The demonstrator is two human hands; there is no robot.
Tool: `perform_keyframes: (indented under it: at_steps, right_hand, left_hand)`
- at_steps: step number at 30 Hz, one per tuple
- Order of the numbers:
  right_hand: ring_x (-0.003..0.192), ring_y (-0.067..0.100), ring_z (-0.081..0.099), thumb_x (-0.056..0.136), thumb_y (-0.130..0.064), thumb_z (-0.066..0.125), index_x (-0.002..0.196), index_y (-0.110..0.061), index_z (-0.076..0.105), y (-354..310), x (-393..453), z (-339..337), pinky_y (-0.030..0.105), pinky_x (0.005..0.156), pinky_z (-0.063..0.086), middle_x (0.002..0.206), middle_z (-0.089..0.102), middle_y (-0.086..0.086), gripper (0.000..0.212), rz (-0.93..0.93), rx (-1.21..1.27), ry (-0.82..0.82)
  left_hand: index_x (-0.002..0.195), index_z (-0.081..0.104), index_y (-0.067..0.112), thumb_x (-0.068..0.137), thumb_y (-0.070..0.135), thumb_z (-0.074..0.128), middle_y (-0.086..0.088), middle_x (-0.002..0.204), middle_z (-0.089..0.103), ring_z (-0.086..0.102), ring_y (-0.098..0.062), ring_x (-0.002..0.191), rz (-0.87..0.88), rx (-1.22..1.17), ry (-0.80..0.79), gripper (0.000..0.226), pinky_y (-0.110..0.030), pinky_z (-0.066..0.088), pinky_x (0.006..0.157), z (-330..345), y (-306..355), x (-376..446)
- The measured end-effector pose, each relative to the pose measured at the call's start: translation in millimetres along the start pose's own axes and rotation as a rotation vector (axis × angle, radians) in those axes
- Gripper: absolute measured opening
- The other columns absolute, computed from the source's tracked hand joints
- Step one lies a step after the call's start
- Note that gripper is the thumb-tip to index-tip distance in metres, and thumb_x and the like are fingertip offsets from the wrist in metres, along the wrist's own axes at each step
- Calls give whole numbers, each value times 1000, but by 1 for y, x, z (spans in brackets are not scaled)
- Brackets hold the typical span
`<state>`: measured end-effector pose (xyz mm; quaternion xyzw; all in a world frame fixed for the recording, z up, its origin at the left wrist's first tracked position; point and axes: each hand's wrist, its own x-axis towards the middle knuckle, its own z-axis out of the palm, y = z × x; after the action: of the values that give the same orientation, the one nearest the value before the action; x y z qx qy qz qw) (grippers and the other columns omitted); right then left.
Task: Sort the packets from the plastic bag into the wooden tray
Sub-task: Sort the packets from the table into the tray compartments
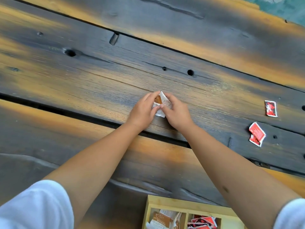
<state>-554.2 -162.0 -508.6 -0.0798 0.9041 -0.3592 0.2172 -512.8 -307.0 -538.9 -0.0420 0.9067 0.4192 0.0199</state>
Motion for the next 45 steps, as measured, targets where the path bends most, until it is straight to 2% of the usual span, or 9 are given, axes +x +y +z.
perform_keyframes:
  at_steps: [5,11,15,19,24,33,36,40,45]
  right_hand:
    - [114,14,60,85,-8,68,134,-22,58,6,-8,-3,31,102,43,120,67,-6,51,13,141,-35]
    - [102,17,65,89,0,62,129,-18,61,0,-67,-24,36,93,53,115,68,-1,44,61,373,-174]
    - [88,27,63,81,-17,65,102,-50,56,-11,-137,-38,49,80,56,101,64,1,41,65,340,-104]
    - [85,20,65,80,-12,70,100,-40,60,-19,-217,-39,51,84,56,95,66,-7,36,79,308,54]
    - [96,15,65,79,-10,75,118,-26,63,-25,-300,-27,44,92,54,104,66,-9,43,107,332,137]
    - [82,9,62,82,-2,71,107,-31,62,-9,-381,19,34,79,53,91,64,-16,40,242,376,273]
    - [93,14,63,85,-2,68,116,-25,63,5,-386,39,35,86,51,102,67,-7,39,307,332,245]
    - [118,21,57,88,-3,62,126,-20,61,17,-383,61,27,101,40,125,64,0,42,332,153,277]
    - [122,25,52,92,-10,59,132,-20,58,22,-378,79,34,102,42,130,62,3,41,347,-77,328]
  left_hand:
    - [123,64,22,85,8,68,6,110,59,56,-9,92,-114,-228,10,41,-16,41,81,-2,11,-7]
    - [116,64,33,86,9,68,17,120,59,55,3,108,-225,-450,-94,38,-25,44,103,-20,43,-58]
    - [112,59,36,86,0,65,8,108,67,63,-2,100,-252,-621,-137,45,-32,51,95,-32,77,-114]
    - [108,55,31,85,-5,65,1,96,66,65,-9,82,-312,-698,-193,44,-32,54,83,-39,112,-172]
    - [97,58,32,84,0,68,1,98,67,65,-16,90,-262,-581,-304,36,-42,55,89,-41,134,-227]
    - [105,60,33,86,14,69,3,108,67,63,-19,102,-115,-270,-472,29,-38,52,91,-28,126,-289]
    - [129,55,31,87,26,68,2,127,54,48,-20,120,-35,84,-417,44,-29,39,96,-24,111,-305]
    - [143,38,32,84,34,69,0,128,45,57,-24,104,-5,175,-480,67,-41,49,91,-19,91,-323]
    - [150,25,15,83,47,67,-7,153,33,31,-27,138,278,437,-601,85,-41,33,111,-4,81,-344]
